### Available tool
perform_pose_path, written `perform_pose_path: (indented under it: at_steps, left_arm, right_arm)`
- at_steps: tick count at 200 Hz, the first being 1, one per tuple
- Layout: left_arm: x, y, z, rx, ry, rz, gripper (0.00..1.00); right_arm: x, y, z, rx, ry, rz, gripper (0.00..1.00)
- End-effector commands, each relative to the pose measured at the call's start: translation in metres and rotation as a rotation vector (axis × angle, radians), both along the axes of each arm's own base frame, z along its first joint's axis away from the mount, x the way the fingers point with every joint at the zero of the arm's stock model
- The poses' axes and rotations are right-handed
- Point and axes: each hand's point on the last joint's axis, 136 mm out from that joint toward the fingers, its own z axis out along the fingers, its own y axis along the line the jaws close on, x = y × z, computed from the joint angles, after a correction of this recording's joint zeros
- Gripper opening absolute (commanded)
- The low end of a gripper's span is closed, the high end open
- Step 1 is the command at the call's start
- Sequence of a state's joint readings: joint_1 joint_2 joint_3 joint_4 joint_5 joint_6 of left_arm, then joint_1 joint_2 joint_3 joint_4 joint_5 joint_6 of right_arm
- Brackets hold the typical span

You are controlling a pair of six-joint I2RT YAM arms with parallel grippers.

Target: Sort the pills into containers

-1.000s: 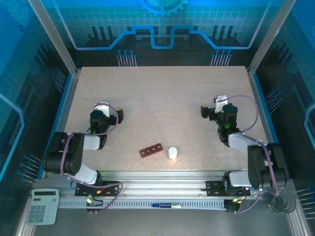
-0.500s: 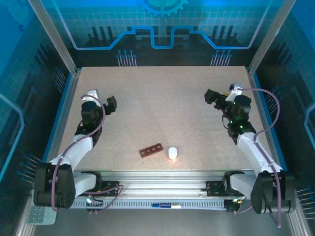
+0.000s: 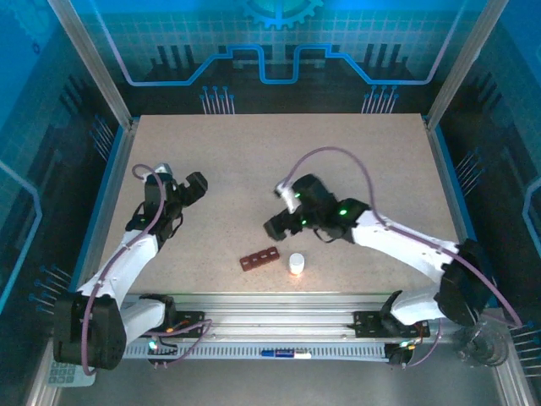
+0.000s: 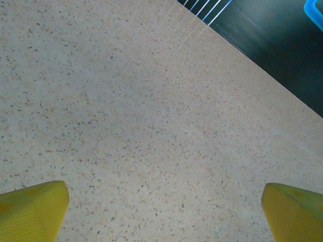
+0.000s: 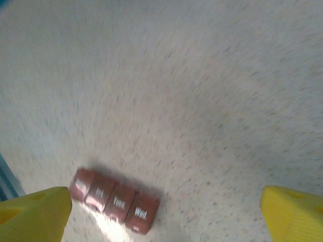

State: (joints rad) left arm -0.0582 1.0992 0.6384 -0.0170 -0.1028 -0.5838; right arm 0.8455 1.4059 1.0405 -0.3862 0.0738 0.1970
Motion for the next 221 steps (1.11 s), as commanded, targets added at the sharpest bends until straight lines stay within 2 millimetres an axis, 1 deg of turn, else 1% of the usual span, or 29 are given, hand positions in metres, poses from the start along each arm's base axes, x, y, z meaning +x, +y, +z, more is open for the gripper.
perform_pose_path:
  at_steps: [1,18,33,53,74,115,173,196,221]
  left_arm:
    - [0.005,-0.006,0.019,-0.031,-0.022,-0.015,0.99]
    - [0.007,-0.005,0.022,-0.025,-0.021,-0.015,0.99]
    - [0.007,-0.004,0.024,-0.013,-0.013,-0.017,0.99]
    - [0.007,-0.005,0.023,-0.002,0.005,-0.023,0.99]
    - [0.007,-0.005,0.024,-0.005,0.004,-0.025,0.99]
    - [0.009,-0.009,0.022,-0.023,0.012,-0.036,0.99]
    - [0.011,-0.01,0.022,-0.034,0.012,-0.035,0.99]
    - [0.011,-0.01,0.022,-0.036,0.011,-0.036,0.99]
    - [0.012,-0.01,0.022,-0.036,0.011,-0.039,0.99]
  right_arm:
    - [-0.014,-0.004,-0.028,-0.321,-0.107,0.146,1.0]
    - [-0.026,0.014,-0.043,-0.392,-0.139,0.259,1.0]
    - [-0.036,0.029,-0.055,-0.409,-0.149,0.343,1.0]
    - [-0.045,0.044,-0.069,-0.431,-0.15,0.417,1.0]
    - [-0.053,0.056,-0.082,-0.442,-0.124,0.476,1.0]
    - [-0.06,0.073,-0.101,-0.438,-0.083,0.54,1.0]
    - [-0.055,0.086,-0.117,-0.441,-0.062,0.567,1.0]
    - [-0.048,0.087,-0.122,-0.441,-0.052,0.554,1.0]
    - [-0.035,0.088,-0.12,-0.414,-0.045,0.517,1.0]
